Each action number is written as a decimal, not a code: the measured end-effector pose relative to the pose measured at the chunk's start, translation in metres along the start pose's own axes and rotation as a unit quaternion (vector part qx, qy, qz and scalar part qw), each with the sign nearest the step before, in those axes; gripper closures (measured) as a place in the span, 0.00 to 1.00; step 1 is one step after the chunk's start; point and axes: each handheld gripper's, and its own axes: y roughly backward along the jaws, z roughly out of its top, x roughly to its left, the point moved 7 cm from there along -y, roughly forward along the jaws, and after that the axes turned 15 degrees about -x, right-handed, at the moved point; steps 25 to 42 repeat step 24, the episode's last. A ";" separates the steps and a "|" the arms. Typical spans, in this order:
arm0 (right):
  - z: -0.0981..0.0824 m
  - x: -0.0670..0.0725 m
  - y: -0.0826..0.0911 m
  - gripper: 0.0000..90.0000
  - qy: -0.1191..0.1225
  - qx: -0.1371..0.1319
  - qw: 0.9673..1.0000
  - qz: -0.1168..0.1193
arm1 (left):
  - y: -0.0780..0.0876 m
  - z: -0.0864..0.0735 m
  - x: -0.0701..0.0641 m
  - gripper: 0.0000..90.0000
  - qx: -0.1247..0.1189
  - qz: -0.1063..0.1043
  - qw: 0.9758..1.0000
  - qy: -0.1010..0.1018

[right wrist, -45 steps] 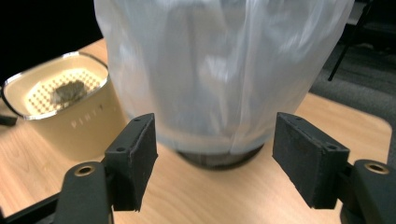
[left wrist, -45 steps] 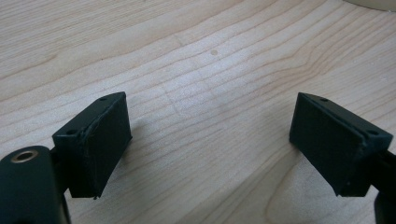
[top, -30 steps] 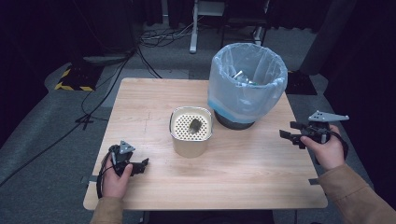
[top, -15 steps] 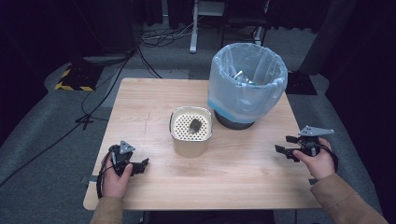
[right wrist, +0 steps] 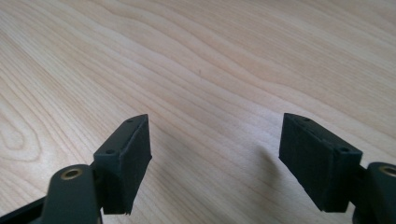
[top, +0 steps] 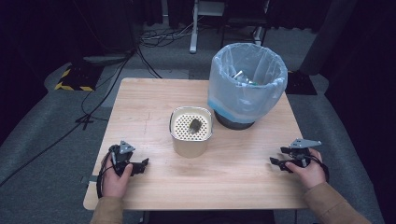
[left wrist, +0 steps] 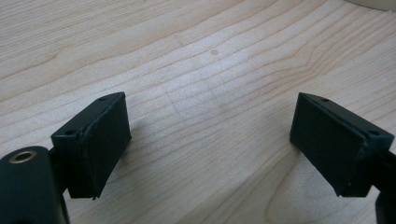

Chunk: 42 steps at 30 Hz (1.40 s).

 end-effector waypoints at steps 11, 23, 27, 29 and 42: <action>-0.005 0.001 -0.010 0.18 0.006 -0.024 1.000 -0.007 | 0.000 0.000 0.000 0.14 0.000 0.000 1.000 0.000; -0.003 -0.003 -0.015 0.12 0.019 -0.018 0.999 0.024 | 0.000 0.000 0.000 0.14 0.000 0.000 1.000 0.000; -0.003 -0.003 -0.015 0.12 0.020 -0.018 0.999 0.024 | 0.000 0.000 0.000 0.14 0.000 0.001 1.000 0.000; -0.003 -0.003 -0.015 0.12 0.020 -0.018 0.999 0.024 | 0.000 0.000 0.000 0.14 0.000 0.001 1.000 0.000; -0.003 -0.003 -0.015 0.12 0.020 -0.018 0.999 0.024 | 0.000 0.000 0.000 0.14 0.000 0.001 1.000 0.000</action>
